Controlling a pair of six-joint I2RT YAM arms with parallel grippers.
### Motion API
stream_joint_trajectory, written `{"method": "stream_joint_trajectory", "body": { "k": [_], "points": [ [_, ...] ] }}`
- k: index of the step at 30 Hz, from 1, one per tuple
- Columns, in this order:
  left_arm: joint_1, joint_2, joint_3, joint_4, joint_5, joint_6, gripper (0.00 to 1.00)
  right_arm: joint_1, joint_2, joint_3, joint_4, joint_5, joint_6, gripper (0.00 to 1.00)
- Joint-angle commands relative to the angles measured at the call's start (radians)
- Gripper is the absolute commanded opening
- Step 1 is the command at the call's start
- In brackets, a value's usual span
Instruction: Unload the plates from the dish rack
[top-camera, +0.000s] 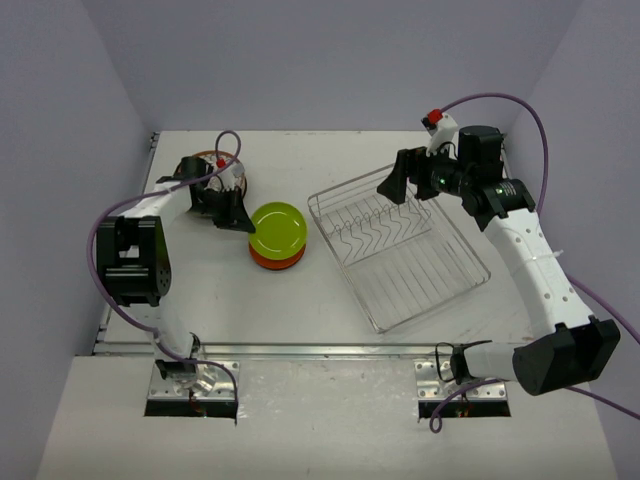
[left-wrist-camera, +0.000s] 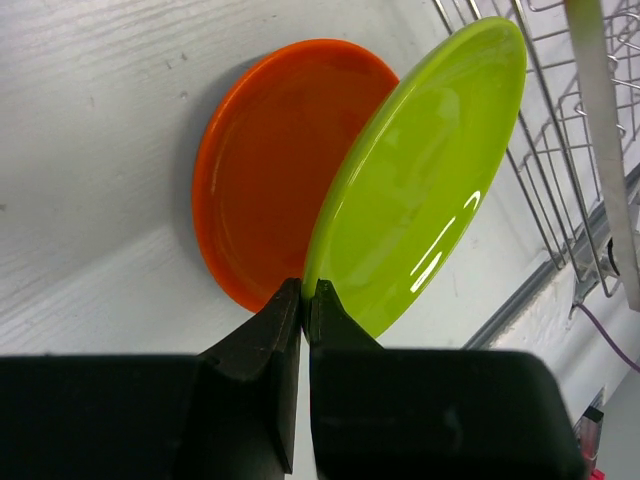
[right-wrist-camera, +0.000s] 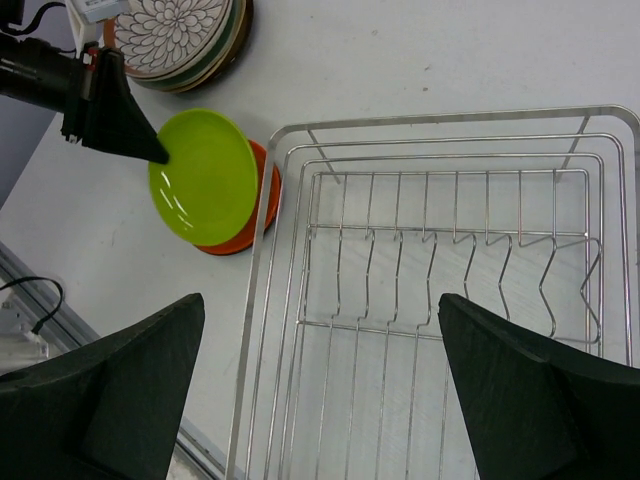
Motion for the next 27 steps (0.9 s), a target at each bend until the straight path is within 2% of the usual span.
{"method": "stream_joint_trajectory", "body": {
  "k": [1,3,9,12,15,19,22,27],
  "points": [
    [0.013,0.021,0.011,0.049,-0.031,-0.019,0.00,-0.007,0.004,0.016,0.010,0.004,0.012,0.99],
    [0.013,0.042,0.018,0.057,-0.044,-0.029,0.04,-0.009,0.006,0.013,0.010,0.000,0.011,0.99],
    [0.013,0.061,0.039,0.049,-0.060,-0.033,0.32,-0.016,0.003,0.015,-0.006,0.009,-0.002,0.99],
    [0.013,0.036,0.051,0.033,-0.058,-0.026,0.50,-0.021,0.000,0.016,-0.015,0.020,-0.006,0.99],
    [0.013,-0.058,0.082,0.024,-0.061,-0.013,0.68,-0.025,-0.005,0.018,-0.026,0.052,-0.016,0.99],
    [0.011,-0.216,0.136,0.034,-0.136,-0.001,1.00,-0.043,-0.023,-0.005,-0.038,0.155,-0.040,0.99],
    [0.009,-0.305,0.148,0.051,-0.196,0.028,1.00,-0.072,-0.031,-0.032,-0.055,0.224,-0.054,0.99],
    [0.010,-0.446,0.075,0.085,-0.309,0.055,1.00,-0.178,-0.062,-0.113,-0.070,0.295,-0.067,0.99]
  ]
}}
